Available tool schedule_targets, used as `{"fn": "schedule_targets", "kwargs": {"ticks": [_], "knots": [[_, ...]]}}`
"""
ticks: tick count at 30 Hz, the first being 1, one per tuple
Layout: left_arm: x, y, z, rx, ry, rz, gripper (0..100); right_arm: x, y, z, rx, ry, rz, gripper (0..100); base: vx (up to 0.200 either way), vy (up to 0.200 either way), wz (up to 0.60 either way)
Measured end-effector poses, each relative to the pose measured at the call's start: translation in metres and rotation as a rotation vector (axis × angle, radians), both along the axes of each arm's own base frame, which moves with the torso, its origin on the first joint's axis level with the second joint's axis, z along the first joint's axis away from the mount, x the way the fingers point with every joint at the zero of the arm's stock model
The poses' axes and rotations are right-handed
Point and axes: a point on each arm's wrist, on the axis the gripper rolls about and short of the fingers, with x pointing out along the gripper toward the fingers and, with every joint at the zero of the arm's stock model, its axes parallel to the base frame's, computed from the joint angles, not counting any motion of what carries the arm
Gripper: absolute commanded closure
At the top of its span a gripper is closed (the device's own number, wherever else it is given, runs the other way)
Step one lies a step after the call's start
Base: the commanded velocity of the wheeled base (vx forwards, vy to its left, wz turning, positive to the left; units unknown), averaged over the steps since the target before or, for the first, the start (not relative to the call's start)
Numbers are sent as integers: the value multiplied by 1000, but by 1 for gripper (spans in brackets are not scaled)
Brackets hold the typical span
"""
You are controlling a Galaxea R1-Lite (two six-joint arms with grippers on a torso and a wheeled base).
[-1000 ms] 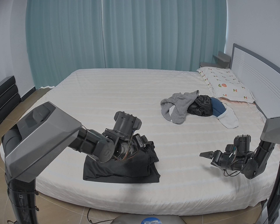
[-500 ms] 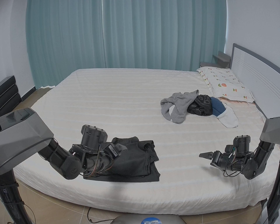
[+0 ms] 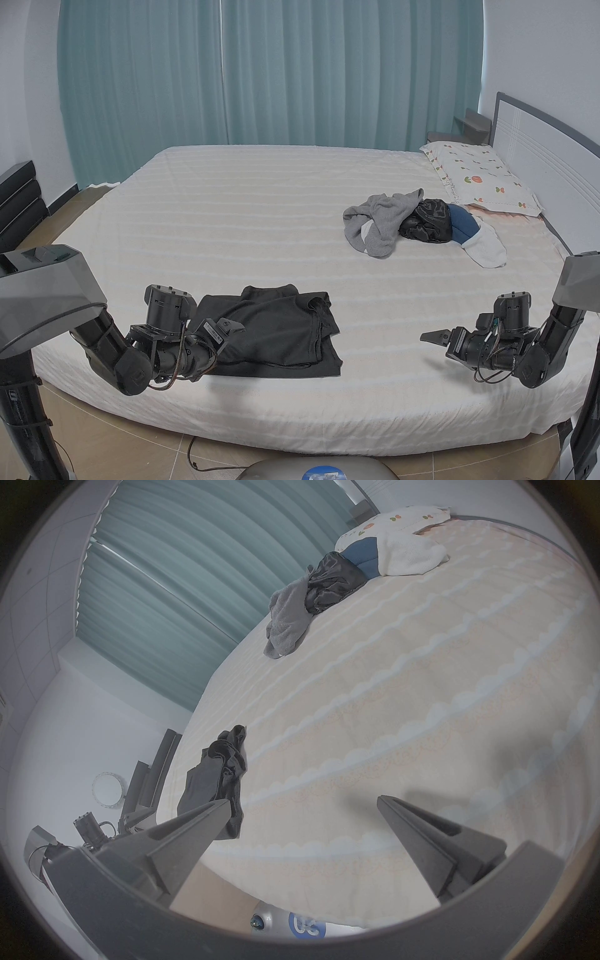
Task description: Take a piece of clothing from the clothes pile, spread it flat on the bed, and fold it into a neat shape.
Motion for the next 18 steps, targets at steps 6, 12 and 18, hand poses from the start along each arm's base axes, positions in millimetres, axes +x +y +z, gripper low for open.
{"fn": "schedule_targets", "kwargs": {"ticks": [6, 12, 18], "knots": [[5, 15, 0, -44, 15, 24, 0, -2, 11, 0, -18, -5, 12, 0, 0, 0, 0], [7, 22, 0, -50, 17, 44, 0, -3, 20, 1, -35, -10, 15, 0, 0, 100, 0], [11, 33, -1, -70, 19, 58, 0, -3, 32, 3, -53, -42, 17, 0, 0, 200, 0]]}}
